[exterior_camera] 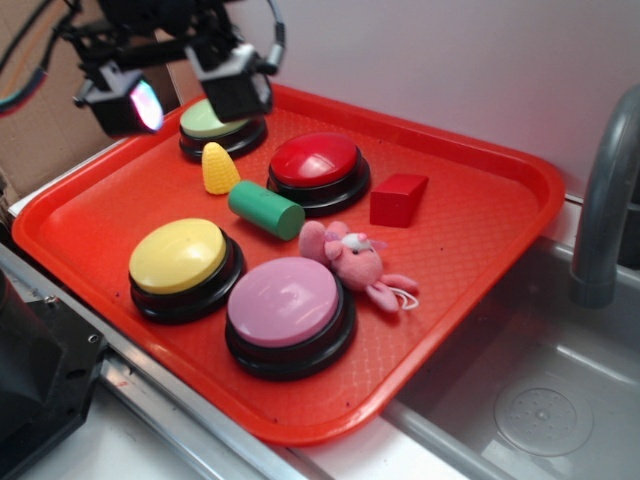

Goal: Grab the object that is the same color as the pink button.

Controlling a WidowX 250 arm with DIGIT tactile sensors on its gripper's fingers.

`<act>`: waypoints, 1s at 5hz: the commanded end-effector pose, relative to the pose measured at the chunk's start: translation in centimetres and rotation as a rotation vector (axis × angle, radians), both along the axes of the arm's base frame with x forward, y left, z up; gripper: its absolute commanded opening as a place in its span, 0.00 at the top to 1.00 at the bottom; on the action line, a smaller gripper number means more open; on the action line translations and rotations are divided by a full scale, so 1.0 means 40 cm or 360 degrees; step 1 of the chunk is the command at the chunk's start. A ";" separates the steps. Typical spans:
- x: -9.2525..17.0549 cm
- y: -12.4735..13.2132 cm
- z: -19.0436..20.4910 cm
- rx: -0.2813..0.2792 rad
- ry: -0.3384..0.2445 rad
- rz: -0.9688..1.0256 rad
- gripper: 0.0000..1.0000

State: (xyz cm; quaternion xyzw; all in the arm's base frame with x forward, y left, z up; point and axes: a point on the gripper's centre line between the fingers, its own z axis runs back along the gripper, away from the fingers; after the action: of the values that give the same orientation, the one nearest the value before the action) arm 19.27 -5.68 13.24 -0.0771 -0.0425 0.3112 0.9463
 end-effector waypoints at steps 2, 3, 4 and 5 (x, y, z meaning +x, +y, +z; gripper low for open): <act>0.106 -0.097 -0.171 -0.0115 0.0026 -0.0169 0.00; 0.112 -0.103 -0.217 -0.0112 0.0069 -0.0189 0.00; 0.120 -0.099 -0.254 -0.0070 0.0082 -0.0182 0.00; 0.131 -0.089 -0.266 -0.0063 0.0072 -0.0194 0.00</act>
State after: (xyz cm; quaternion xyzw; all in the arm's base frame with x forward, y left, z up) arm 24.24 -9.88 2.28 -0.0909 -0.0064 0.2508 0.9637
